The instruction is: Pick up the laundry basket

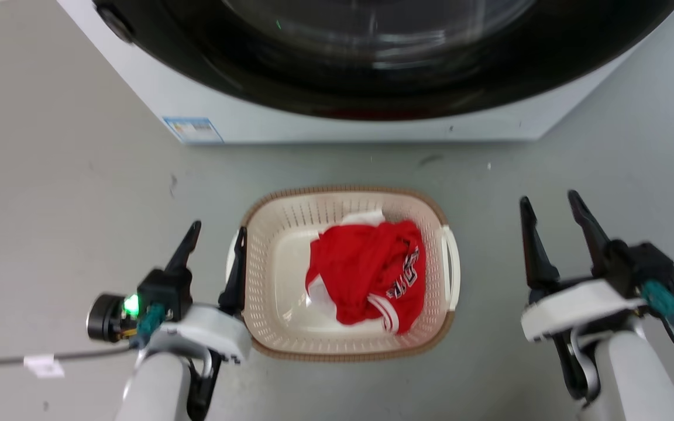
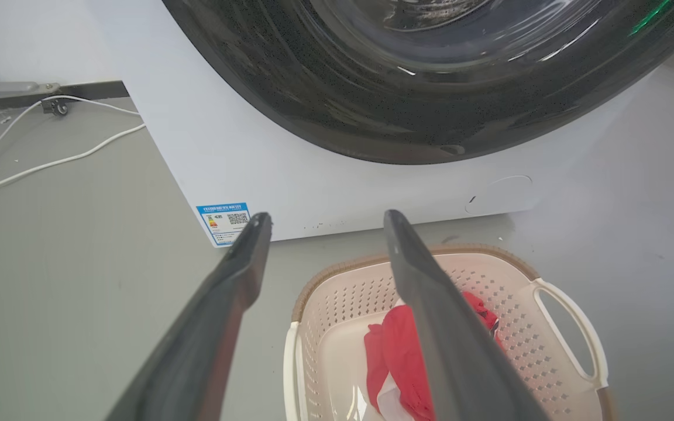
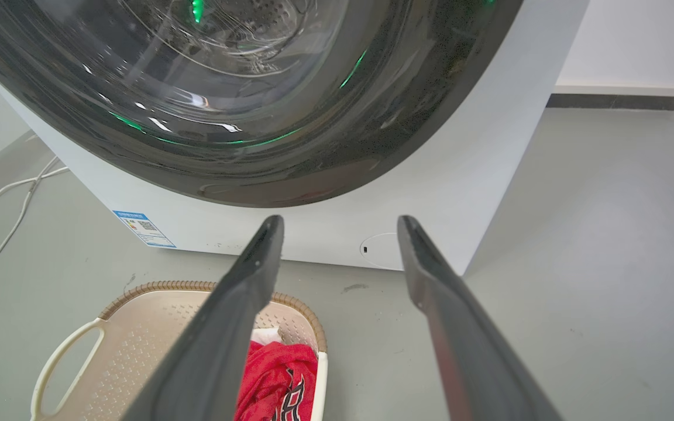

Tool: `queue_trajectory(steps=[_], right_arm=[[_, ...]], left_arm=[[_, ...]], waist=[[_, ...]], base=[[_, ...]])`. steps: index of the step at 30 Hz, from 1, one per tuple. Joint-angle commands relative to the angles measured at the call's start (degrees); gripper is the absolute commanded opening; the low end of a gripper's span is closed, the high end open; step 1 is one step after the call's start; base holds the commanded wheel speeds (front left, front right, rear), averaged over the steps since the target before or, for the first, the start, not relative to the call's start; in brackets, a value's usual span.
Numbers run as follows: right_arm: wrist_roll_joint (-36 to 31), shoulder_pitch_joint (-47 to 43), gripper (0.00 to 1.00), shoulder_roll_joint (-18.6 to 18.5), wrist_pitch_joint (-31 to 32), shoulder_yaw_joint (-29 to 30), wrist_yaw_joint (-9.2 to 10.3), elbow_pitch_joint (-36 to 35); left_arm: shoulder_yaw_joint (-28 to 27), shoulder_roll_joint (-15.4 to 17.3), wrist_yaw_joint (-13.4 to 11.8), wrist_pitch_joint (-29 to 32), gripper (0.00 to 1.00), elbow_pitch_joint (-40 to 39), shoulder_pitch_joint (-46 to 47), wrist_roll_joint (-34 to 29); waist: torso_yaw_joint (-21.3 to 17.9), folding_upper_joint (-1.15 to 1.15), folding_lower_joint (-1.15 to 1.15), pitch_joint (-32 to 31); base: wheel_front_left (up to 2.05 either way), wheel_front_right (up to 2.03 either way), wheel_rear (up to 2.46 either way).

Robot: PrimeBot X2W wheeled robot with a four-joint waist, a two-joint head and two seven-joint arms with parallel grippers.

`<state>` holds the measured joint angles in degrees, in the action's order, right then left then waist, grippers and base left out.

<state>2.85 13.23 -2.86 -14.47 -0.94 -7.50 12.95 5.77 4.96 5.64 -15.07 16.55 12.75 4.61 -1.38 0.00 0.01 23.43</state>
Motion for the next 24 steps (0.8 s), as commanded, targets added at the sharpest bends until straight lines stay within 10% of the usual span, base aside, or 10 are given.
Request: queue_trajectory(steps=[1, 24], right_arm=[[1.8, 3.0, 1.00, 0.0, 0.6, -0.7, 0.02, 2.1], [8.4, 27.8, 1.00, 0.0, 9.8, -9.2, 0.02, 37.1]], left_arm=[[0.1, 0.7, 0.5, -0.2, 1.00, 2.5, 3.0, -0.4], [12.4, 6.2, 1.8, 2.9, 1.00, 43.1, 30.9, 10.2]], waist=[[-1.1, 0.00, -0.01, 6.1], [-0.5, 0.00, -0.01, 20.4]], base=[[0.00, 0.00, 0.00], [0.00, 0.00, 0.00]])
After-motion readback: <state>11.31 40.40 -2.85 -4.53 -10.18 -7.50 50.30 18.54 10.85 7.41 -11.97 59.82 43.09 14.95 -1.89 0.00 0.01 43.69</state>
